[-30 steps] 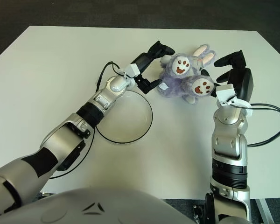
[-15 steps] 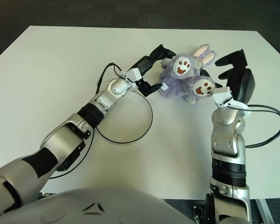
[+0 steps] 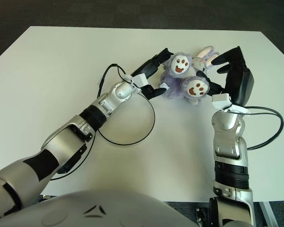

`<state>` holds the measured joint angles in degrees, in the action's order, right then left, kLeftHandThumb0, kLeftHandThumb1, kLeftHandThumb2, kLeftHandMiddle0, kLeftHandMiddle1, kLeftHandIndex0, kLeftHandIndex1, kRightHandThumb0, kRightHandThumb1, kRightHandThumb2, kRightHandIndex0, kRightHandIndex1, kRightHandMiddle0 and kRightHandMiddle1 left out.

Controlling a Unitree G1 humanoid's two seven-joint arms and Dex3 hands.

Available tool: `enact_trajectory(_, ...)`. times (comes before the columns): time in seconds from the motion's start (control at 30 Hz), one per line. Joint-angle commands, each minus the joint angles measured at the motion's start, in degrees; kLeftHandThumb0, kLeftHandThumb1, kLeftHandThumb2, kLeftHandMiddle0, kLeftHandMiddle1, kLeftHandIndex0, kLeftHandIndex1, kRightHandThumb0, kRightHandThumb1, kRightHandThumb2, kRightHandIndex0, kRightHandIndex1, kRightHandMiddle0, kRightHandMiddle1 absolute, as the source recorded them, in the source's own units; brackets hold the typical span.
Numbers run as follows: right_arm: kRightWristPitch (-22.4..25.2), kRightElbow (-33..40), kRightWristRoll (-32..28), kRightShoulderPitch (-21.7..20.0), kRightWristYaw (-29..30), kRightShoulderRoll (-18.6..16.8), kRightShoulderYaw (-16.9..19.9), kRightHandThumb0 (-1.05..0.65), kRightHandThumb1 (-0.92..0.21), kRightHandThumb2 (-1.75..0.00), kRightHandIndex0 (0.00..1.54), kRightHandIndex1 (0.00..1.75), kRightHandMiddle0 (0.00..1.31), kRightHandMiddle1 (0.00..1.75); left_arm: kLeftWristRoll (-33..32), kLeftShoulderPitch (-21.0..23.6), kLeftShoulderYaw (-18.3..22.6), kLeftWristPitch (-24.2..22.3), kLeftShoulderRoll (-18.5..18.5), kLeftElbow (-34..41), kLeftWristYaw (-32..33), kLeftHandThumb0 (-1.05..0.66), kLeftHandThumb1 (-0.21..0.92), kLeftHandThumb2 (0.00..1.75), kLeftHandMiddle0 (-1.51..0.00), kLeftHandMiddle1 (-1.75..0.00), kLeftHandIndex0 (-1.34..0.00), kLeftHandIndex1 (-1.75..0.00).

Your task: Put the doll into the plate.

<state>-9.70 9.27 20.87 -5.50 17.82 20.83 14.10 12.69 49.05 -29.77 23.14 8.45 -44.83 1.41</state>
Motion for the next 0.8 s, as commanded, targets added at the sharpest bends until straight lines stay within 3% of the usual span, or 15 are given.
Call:
enact_trajectory(0.0,-5.8,-0.8,-4.0,1.6,-1.3,-1.3,-0.3,0.0,-0.6,-0.91,0.38,1.57,0.37,1.71,2.4,6.5,-1.2,0.7,14.0,-1.0,2.5,0.26,0.09,1.45,0.0,-0.58,0.0,-1.14)
enact_trajectory(0.1,-4.3,-0.9,-9.5,1.4,-5.1,-1.3,0.8,0.0,-0.63,-0.87,0.38,1.57,0.33,1.71,2.8,6.4,-1.5,1.3,14.0,-0.9,3.3,0.26,0.1,1.45,0.0,-0.61,0.0,-1.15)
enact_trajectory(0.13,-1.8,-1.8,-15.1,1.1,-8.9,-1.0,2.3,0.0,-0.7,-0.78,0.37,1.56,0.26,1.72,2.8,6.2,-1.5,1.5,14.0,-0.7,3.4,0.26,0.1,1.46,0.0,-0.62,0.0,-1.16)
enact_trajectory(0.17,0.0,-2.4,-19.0,0.9,-11.5,-0.8,3.4,-0.13,-0.78,-0.69,0.37,1.43,0.23,1.73,2.9,6.1,-1.6,1.6,14.0,-0.6,3.5,0.26,0.1,1.46,0.0,-0.62,0.0,-1.16)
enact_trajectory(0.27,-1.8,-8.1,-13.8,2.7,-8.1,-0.1,4.1,-0.29,-0.83,-0.64,0.36,1.39,0.23,1.74,2.5,5.1,-1.6,1.4,13.1,1.4,2.9,0.26,0.11,1.47,0.0,-0.62,0.0,-1.16)
enact_trajectory(0.37,0.7,-10.1,-10.3,-0.7,-7.4,1.1,2.6,-0.1,-0.72,-0.77,0.35,1.5,0.28,1.74,1.8,4.8,-1.5,1.0,12.9,2.0,2.3,0.26,0.11,1.47,0.0,-0.6,0.0,-1.15)
enact_trajectory(0.57,1.7,-14.8,-7.4,-7.0,-7.8,2.7,-0.1,-0.02,-0.61,-0.89,0.41,1.52,0.34,1.75,1.1,4.4,-1.1,0.6,13.0,2.1,2.1,0.26,0.1,1.46,0.0,-0.58,0.0,-1.13)
enact_trajectory(0.77,1.2,-11.6,-5.9,-3.5,-10.3,4.9,-0.4,0.0,-0.56,-0.96,0.42,1.56,0.35,1.75,-0.1,4.6,-0.1,0.9,13.9,0.8,2.8,0.24,0.08,1.46,0.0,-0.65,0.0,-1.19)
